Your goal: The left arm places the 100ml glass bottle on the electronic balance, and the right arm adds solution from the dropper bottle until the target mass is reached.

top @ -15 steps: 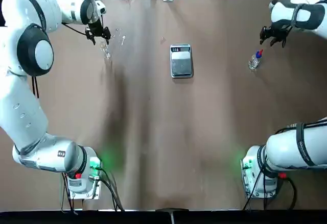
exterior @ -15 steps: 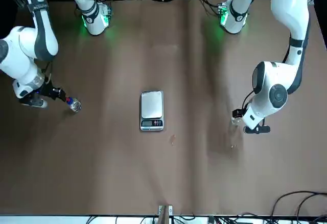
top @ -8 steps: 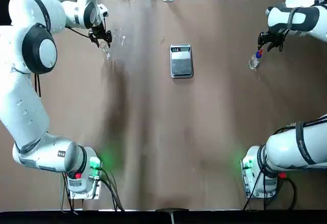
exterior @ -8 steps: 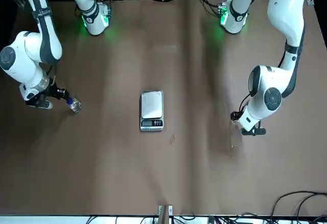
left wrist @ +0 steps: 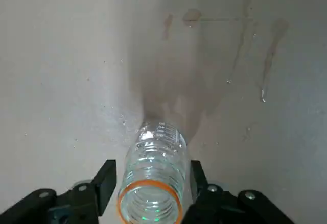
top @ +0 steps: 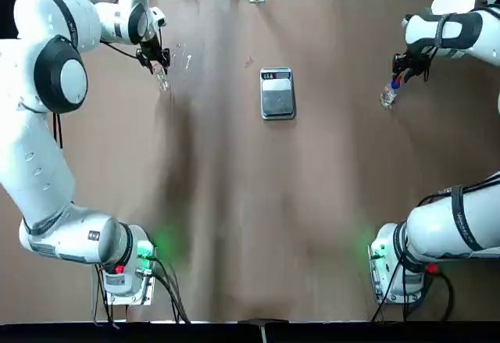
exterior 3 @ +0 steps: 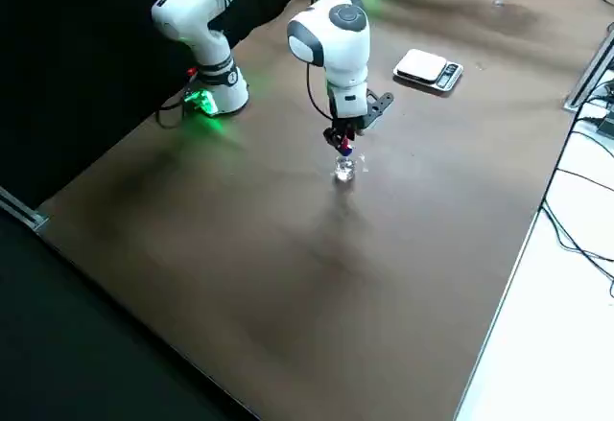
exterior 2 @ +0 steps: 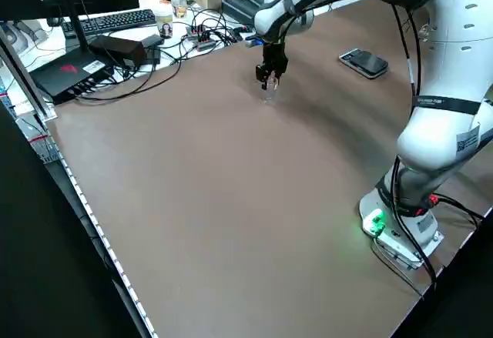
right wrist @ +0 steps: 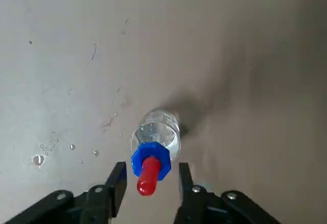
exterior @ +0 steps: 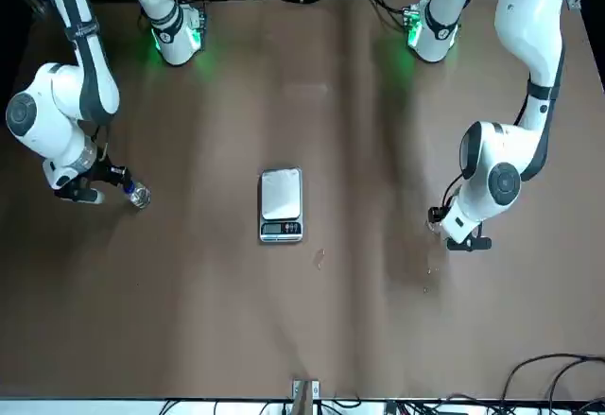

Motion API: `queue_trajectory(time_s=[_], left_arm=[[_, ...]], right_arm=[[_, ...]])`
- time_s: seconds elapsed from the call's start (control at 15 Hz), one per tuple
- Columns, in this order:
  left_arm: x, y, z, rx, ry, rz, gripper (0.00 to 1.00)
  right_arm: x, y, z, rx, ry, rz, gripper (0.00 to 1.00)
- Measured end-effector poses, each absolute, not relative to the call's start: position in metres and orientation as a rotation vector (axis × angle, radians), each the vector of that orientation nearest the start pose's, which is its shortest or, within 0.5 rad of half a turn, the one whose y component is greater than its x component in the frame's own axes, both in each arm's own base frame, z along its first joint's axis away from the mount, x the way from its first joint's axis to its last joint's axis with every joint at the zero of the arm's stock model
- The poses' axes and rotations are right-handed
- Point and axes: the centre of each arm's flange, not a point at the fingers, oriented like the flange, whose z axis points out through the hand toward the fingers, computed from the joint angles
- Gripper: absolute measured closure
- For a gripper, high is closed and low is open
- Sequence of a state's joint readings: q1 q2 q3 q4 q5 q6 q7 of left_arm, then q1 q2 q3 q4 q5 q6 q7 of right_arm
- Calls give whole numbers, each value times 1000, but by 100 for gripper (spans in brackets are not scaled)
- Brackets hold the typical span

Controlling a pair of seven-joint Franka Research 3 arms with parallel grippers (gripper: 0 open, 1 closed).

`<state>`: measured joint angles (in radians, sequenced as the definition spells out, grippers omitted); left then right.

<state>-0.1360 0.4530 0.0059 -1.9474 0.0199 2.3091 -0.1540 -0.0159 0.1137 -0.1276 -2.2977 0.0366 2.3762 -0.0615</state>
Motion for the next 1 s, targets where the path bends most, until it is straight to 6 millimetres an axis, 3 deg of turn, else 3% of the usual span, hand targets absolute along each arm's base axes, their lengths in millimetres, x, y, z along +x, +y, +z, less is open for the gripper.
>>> queue_trajectory(time_s=[0.07, 0.53, 0.8, 1.0], left_arm=[[605, -78, 239, -3109, -17, 137, 34], [605, -80, 239, -3108, -24, 142, 47], [605, -80, 239, -3108, -26, 141, 49], [606, -80, 240, -3109, -28, 137, 49]], right_arm=[[514, -74, 297, -3123, 169, 51, 57], [514, -74, 297, -3124, 164, 51, 70], [514, -74, 297, -3124, 161, 51, 73], [515, -73, 297, -3125, 156, 51, 81]])
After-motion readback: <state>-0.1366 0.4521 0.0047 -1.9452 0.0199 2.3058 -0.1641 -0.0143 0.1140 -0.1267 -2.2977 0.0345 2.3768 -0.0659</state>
